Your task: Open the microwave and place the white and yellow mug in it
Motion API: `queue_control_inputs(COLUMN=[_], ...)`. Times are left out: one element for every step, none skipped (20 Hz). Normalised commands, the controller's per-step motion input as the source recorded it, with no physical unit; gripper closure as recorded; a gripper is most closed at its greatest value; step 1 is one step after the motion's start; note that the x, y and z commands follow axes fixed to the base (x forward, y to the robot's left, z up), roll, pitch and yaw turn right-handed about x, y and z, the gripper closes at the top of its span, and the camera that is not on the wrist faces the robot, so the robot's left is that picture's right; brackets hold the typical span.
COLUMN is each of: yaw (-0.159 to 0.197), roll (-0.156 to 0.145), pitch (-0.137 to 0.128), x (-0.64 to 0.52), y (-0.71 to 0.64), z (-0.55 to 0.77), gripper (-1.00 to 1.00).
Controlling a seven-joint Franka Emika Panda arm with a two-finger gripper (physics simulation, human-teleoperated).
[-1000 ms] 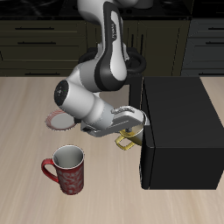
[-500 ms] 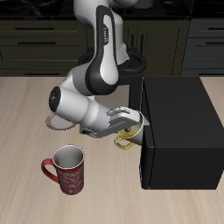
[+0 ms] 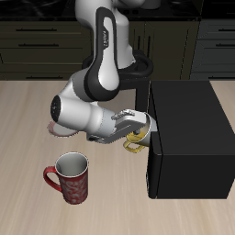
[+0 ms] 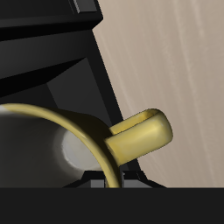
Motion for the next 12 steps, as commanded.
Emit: queue_control_inputs(yaw=[-0.019, 0.034, 0.066, -0.024, 0.073, 0.051, -0.101, 0.036, 0.065, -0.051, 0.013, 0.058], roll=[0.055, 0.022, 0.04, 0.003, 0.063, -0.03, -0.056, -0.022, -0.037, -0.02, 0.028, -0.094], pitch=[0.005, 0.005, -0.034, -0.022, -0.03, 0.013, 0.03, 0.005, 0.013, 0.017, 0.021, 0.028], x=[-0.21, -0.13, -0.13, -0.13, -0.21, 0.11, 0.18, 0.07, 0.09, 0.14, 0.09, 0.19], y=[0.3, 0.18, 0.28, 0.32, 0.21, -0.04, 0.04, 0.01, 0.12, 0.0, 0.17, 0.21], z=[0.2, 0.15, 0.31, 0.37, 0.2, 0.03, 0.1, 0.03, -0.01, -0.04, -0.06, -0.09], gripper=[1.0, 1.0, 1.0, 1.0, 1.0, 1.0, 1.0, 1.0, 1.0, 1.0, 1.0, 1.0])
